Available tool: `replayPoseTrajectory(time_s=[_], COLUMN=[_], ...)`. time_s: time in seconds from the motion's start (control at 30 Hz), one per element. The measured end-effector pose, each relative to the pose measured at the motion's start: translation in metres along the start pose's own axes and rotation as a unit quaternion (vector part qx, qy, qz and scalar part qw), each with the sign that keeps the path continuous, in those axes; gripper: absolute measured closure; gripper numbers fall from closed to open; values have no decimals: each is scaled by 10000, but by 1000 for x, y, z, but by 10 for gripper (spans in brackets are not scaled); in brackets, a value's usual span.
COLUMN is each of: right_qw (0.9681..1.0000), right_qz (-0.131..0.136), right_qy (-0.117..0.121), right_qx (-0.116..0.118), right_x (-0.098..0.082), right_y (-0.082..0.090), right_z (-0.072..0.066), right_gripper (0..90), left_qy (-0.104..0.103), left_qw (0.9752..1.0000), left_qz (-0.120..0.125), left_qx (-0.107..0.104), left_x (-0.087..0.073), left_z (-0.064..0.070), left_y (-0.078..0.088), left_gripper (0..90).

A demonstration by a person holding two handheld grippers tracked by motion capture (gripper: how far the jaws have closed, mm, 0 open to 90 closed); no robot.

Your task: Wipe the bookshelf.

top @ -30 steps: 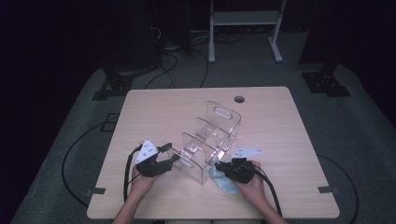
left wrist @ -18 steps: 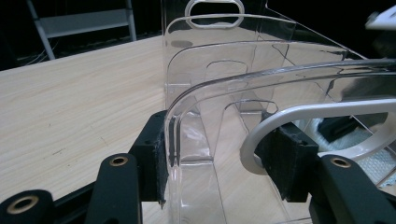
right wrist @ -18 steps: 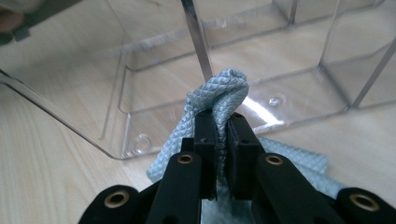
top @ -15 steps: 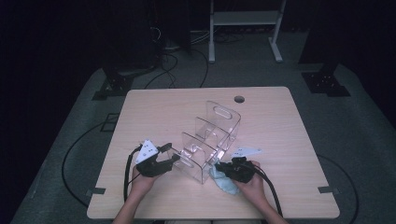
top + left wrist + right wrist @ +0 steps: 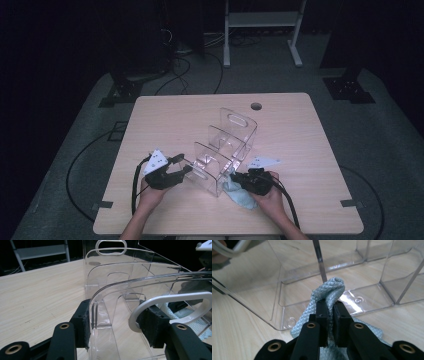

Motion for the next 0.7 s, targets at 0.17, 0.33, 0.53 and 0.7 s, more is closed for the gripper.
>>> replayPoseTrajectory(time_s=[0.17,0.33,0.53,0.7], right_qw=[9997,9996,9973,9958], right_qz=[-192,34,351,299], right_qy=[-127,-180,295,650], right_qx=[33,207,581,574], right_x=[-12,-2,17,20], right_y=[-11,4,32,33], right_z=[4,-6,-52,-75], right_gripper=[833,834,835,837], left_qy=[1,12,15,12], left_qw=[10000,10000,10000,9999], left_qz=[-6,-3,0,4], left_qx=[67,73,97,120], left_x=[0,0,0,0], left_z=[-1,-1,-1,-1], left_y=[-1,-1,-1,-2], left_gripper=[468,468,468,467])
Point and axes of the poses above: each handheld gripper's, and its own axes: y roughly backward along the jaws, x roughly out of its top, z roughly to its right, the point moved 9 cm from there along -y, roughly forward along the jaws
